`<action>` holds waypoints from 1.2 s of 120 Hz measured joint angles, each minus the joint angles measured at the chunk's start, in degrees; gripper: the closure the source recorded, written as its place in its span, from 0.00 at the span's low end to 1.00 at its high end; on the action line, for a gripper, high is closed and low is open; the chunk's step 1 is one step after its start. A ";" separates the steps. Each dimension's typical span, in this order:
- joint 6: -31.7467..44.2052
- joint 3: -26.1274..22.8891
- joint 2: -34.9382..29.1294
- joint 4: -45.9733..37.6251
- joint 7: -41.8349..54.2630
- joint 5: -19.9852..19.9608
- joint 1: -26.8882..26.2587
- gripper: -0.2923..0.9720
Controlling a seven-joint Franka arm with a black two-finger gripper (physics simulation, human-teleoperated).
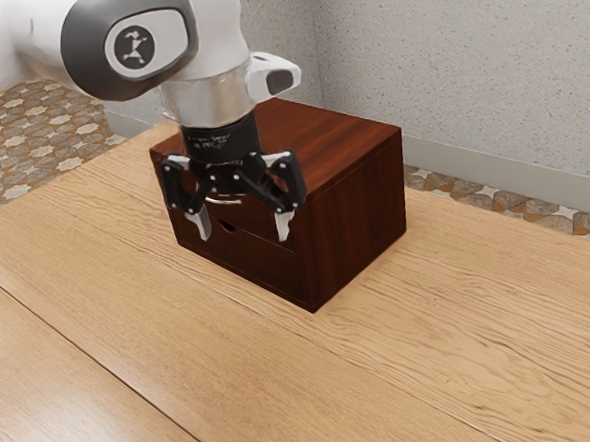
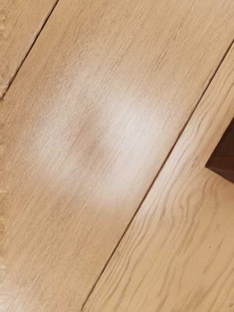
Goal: Pull the drawer handle with one arm to open the drawer
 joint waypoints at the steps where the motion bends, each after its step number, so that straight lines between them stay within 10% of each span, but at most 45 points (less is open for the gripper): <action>1: 0.14 0.01 -0.10 -0.18 -0.74 -0.20 -0.54 0.23; 21: 4.16 0.59 -2.18 -4.14 -13.66 -1.36 -6.23 0.23; 61: 18.70 2.79 -17.59 -28.10 -31.30 -0.11 9.07 0.23; 144: 37.53 2.62 -8.29 -26.99 -46.14 -0.67 15.36 0.23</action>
